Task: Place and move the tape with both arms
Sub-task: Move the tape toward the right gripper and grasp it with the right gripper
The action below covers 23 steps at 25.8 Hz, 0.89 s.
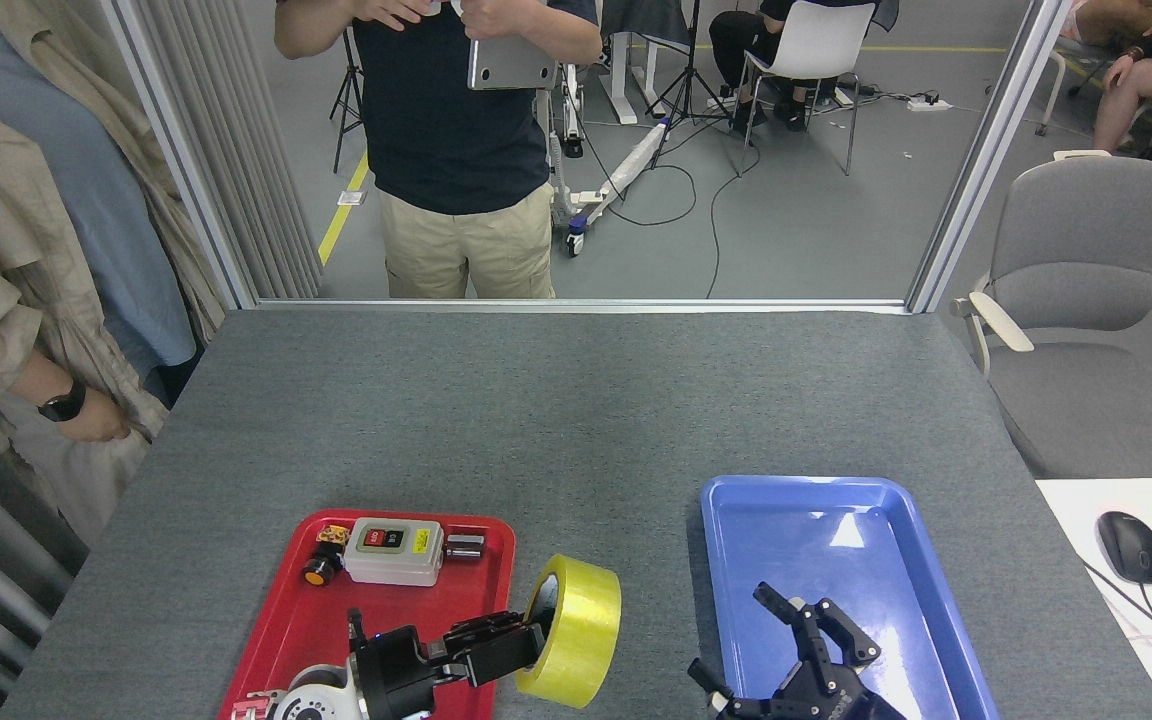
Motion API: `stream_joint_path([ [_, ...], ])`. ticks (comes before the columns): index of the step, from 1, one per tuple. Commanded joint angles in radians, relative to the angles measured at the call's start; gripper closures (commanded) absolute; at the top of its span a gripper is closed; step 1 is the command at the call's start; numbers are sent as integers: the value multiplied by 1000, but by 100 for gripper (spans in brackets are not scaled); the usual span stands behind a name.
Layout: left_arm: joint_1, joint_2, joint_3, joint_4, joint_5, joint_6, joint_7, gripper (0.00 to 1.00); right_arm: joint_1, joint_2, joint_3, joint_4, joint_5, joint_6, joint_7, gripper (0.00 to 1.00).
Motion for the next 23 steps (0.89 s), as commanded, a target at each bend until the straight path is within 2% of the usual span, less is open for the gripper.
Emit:
stream_joint_path([
  [1, -2, -13, -3, 7, -1, 0, 0, 100, 1, 6, 68, -6, 10, -25, -3, 0],
  [7, -2, -11, -5, 7, -11, 0, 0, 100, -6, 11, 163, -5, 22, -25, 0, 0],
  [13, -2, -13, -8, 0, -22, 0, 0, 100, -9, 15, 203, 0, 47, -25, 0, 1],
  [16, 1, -11, -8, -3, -22, 0, 0, 100, -8, 24, 217, 0, 68, -25, 0, 13],
  [23, 8, -8, -28, -7, -24, 0, 0, 100, -9, 29, 218, 1, 71, -25, 1, 41],
])
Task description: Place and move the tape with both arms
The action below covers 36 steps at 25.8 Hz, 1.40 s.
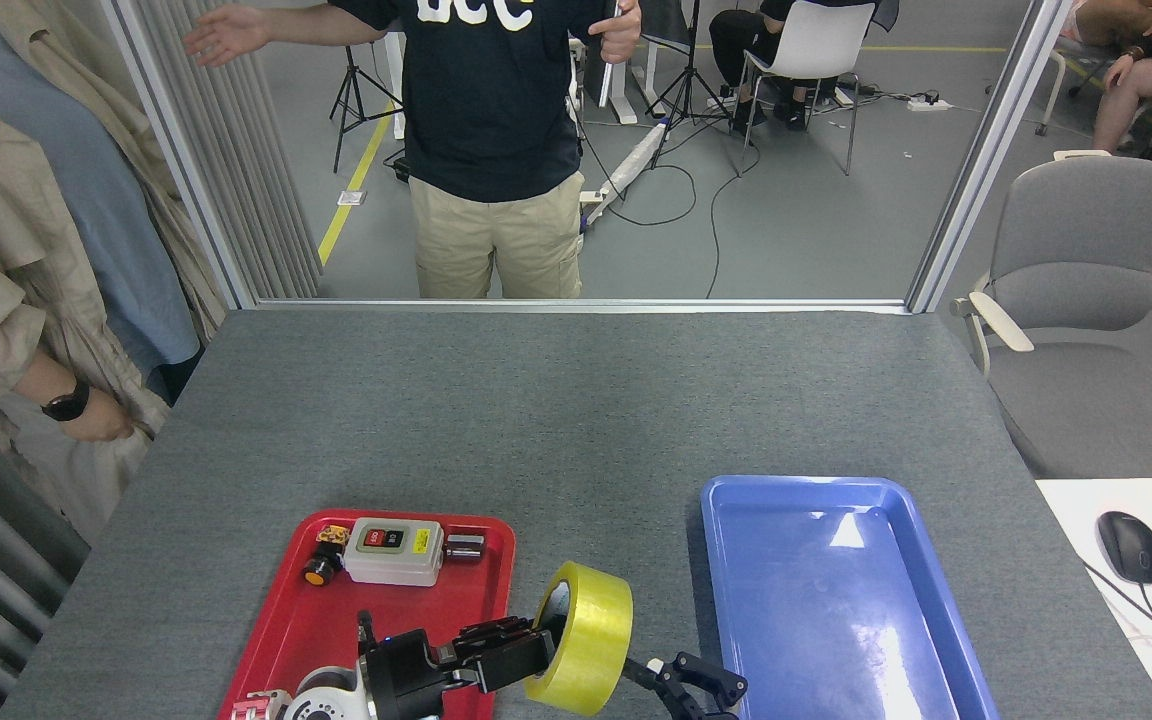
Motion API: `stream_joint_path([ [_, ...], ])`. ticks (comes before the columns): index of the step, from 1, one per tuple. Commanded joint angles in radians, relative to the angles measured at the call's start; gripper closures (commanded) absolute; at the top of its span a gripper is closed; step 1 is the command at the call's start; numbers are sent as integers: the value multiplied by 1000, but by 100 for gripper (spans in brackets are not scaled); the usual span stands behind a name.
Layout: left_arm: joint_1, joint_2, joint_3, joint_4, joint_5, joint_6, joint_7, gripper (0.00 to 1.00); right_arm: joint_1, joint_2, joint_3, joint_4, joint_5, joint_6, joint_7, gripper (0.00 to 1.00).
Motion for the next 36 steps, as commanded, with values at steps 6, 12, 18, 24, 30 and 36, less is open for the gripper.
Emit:
stream_joint_path([
  [6, 5, 0, -39, -2, 1, 0, 1, 100, 1, 11, 1, 9, 9, 0, 0, 55],
  [12, 4, -2, -38, 1, -1, 0, 5, 70, 5, 14, 1, 12, 20, 0, 0, 78],
  [18, -2, 2, -7, -2, 1, 0, 8, 25, 2, 12, 1, 12, 23, 0, 0, 98],
  [24, -10, 5, 92, -6, 57, 0, 16, 0, 2, 11, -2, 8, 23, 0, -1, 100],
  [30, 8, 55, 197, -10, 67, 0, 140, 0, -1, 2, -57, 3, 27, 109, 2, 100],
  [36, 96, 61, 204, -197, -418, 0, 608, 1, -8, -9, -157, 3, 38, 497, 111, 100],
])
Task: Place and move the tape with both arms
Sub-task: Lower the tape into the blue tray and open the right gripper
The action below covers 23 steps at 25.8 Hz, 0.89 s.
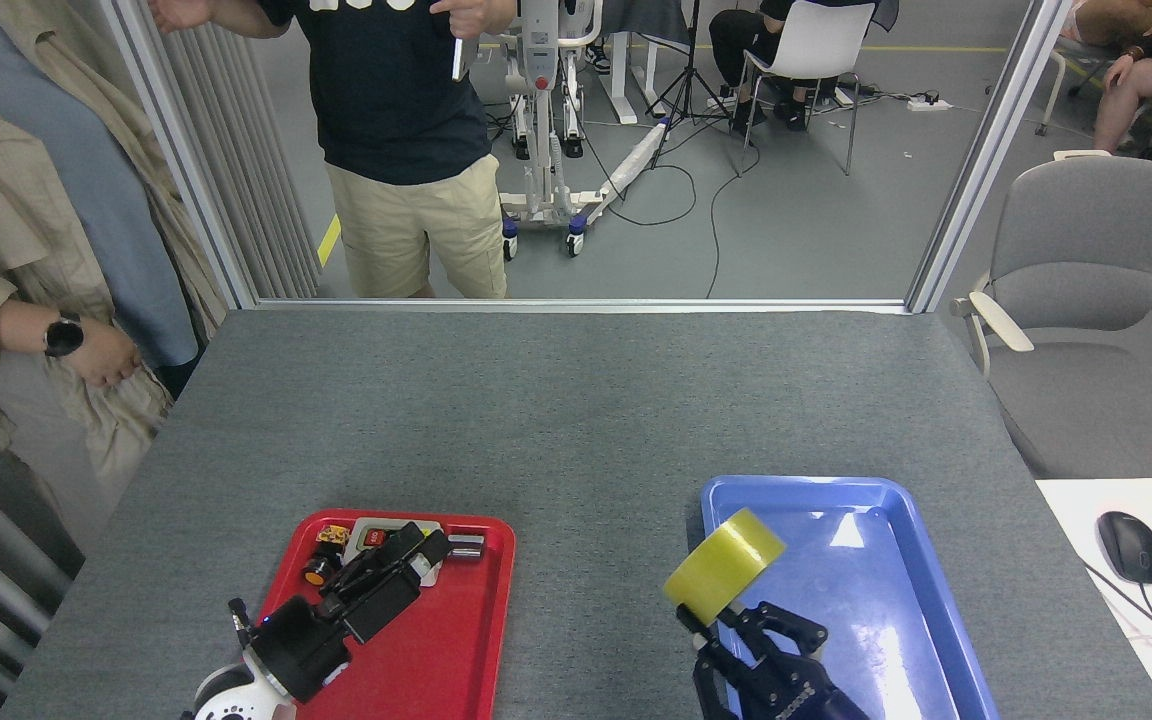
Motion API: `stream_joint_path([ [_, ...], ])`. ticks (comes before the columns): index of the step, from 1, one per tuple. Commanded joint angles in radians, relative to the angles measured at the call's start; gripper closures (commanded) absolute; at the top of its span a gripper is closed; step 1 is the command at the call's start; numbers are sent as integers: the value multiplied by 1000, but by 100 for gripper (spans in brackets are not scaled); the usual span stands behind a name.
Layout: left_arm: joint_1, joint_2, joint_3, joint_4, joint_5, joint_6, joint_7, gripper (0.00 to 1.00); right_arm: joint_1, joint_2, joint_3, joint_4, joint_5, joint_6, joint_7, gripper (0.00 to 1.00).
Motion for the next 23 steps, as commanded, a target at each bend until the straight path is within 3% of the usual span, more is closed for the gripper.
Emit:
stream_joint_path([
  [1, 89, 5, 6, -172, -375, 97, 287, 1, -10, -11, -41, 0, 3, 224, 130, 100],
  [4, 198, 4, -54, -329, -697, 399, 400, 1, -24, -40, -42, -1, 4, 325, 302, 100],
  [7, 218, 8, -163, -349, -892, 617, 413, 1, -34, -71, -58, -9, -4, 336, 486, 100],
  [11, 201, 13, -205, -298, -910, 887, 368, 0, -65, -100, -84, -12, -51, 345, 541, 100],
  [15, 166, 54, -200, -286, -844, 928, 222, 0, -108, -137, -82, -9, -83, 345, 603, 100],
  [19, 161, 69, -200, -293, -838, 925, 261, 0, -166, -131, -78, -10, -158, 356, 929, 100],
  [23, 171, 63, -203, -290, -835, 922, 308, 0, -171, -129, -75, -10, -166, 378, 1015, 100],
])
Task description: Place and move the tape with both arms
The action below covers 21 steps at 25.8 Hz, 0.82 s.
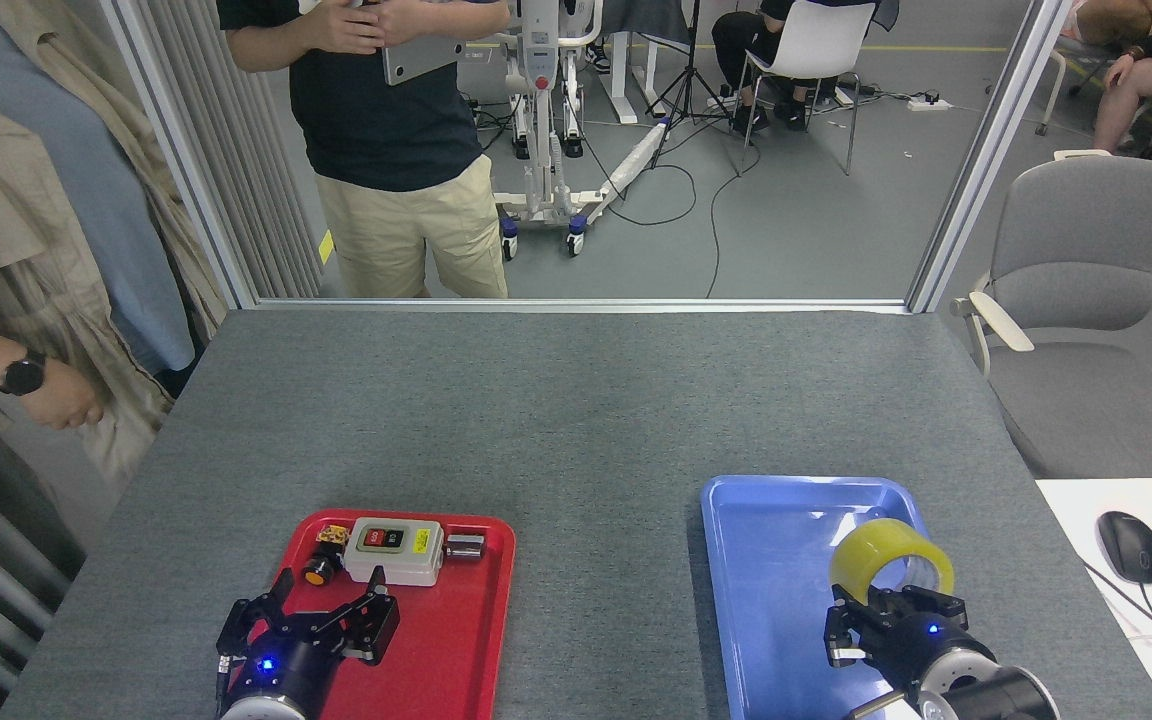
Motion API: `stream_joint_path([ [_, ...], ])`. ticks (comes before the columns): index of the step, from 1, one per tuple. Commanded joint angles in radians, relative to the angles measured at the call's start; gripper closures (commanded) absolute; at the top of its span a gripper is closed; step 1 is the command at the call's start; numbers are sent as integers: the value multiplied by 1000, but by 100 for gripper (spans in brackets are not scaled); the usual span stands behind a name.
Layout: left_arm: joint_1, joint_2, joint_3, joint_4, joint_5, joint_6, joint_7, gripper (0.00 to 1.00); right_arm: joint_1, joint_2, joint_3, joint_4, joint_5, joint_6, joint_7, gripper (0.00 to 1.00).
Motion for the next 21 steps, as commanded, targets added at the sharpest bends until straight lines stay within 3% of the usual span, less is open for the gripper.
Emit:
stream_joint_path([
  [1, 5, -3, -2, -1, 3, -1, 27, 0, -10, -1, 3, 1, -16, 22, 109, 100],
  [6, 8, -3, 0, -3, 3, -1, 30, 0, -21, -1, 6, 1, -56, 19, 288, 100],
  [8, 9, -1, 0, -4, 3, -1, 32, 0, -21, -3, 6, 1, -98, 21, 294, 100],
  [11, 9, -3, 2, -4, 3, -1, 42, 0, -21, -9, 6, 5, -105, 22, 290, 100],
  [13, 9, -5, 2, -4, 3, -1, 47, 0, -18, -15, 6, 8, -102, 25, 282, 66],
  [16, 9, -5, 2, -4, 3, -1, 48, 0, -12, -33, 6, 13, -99, 27, 244, 29],
  [19, 9, -5, 2, -4, 3, -2, 48, 0, -9, -32, 6, 13, -99, 34, 207, 20],
  [21, 9, -5, 2, -4, 3, -2, 48, 0, -7, -30, 6, 11, -99, 36, 176, 9],
])
